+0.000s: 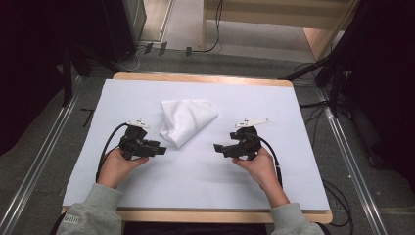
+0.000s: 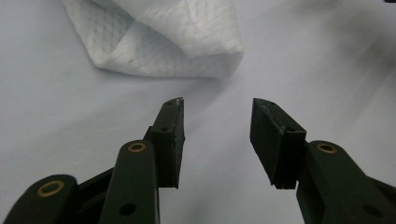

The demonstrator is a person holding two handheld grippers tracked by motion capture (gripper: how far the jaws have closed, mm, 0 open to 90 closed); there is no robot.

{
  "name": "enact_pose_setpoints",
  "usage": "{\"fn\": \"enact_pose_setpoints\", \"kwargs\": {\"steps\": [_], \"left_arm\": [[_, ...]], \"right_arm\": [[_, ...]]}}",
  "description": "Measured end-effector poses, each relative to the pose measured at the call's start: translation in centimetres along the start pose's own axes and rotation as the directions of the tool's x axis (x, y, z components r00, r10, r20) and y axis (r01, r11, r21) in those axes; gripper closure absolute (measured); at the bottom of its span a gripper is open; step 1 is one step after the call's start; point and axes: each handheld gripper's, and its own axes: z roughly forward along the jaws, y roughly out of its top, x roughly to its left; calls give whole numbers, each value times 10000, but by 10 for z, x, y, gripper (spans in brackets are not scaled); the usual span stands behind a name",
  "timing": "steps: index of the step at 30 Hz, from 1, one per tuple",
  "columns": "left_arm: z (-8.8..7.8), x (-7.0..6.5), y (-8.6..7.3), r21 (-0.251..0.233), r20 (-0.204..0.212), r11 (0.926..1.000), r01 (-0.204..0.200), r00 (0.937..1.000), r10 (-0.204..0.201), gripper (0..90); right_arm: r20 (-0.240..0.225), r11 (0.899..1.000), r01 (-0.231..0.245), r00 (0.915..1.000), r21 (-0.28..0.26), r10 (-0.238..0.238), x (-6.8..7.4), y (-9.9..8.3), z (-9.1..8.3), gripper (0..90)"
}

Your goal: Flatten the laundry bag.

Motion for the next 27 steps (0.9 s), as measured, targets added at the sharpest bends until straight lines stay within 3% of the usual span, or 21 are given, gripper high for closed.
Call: {"fn": "enact_pose_setpoints", "kwargs": {"steps": [4,9,11,18,27], "left_arm": [[-1,1,2,-200,20,9997,-167,9999,168,485],[1,3,4,-391,105,9992,-14,9999,19,471],[3,4,5,-374,-56,9993,-68,10000,66,468],[7,6,9,-590,-1,9981,-192,9998,192,425],[8,6,11,-533,224,9985,-136,9996,148,417]], "right_arm": [[215,9992,391,9990,-64,-390,0,-5,-3,198],[407,9990,438,9982,86,-441,-1,-10,-4,232],[423,9993,371,9984,86,-374,-1,-11,-5,253],[467,9983,459,9978,365,-476,4,-17,-9,303],[431,9978,367,9983,557,-391,4,-21,-7,330]]}}
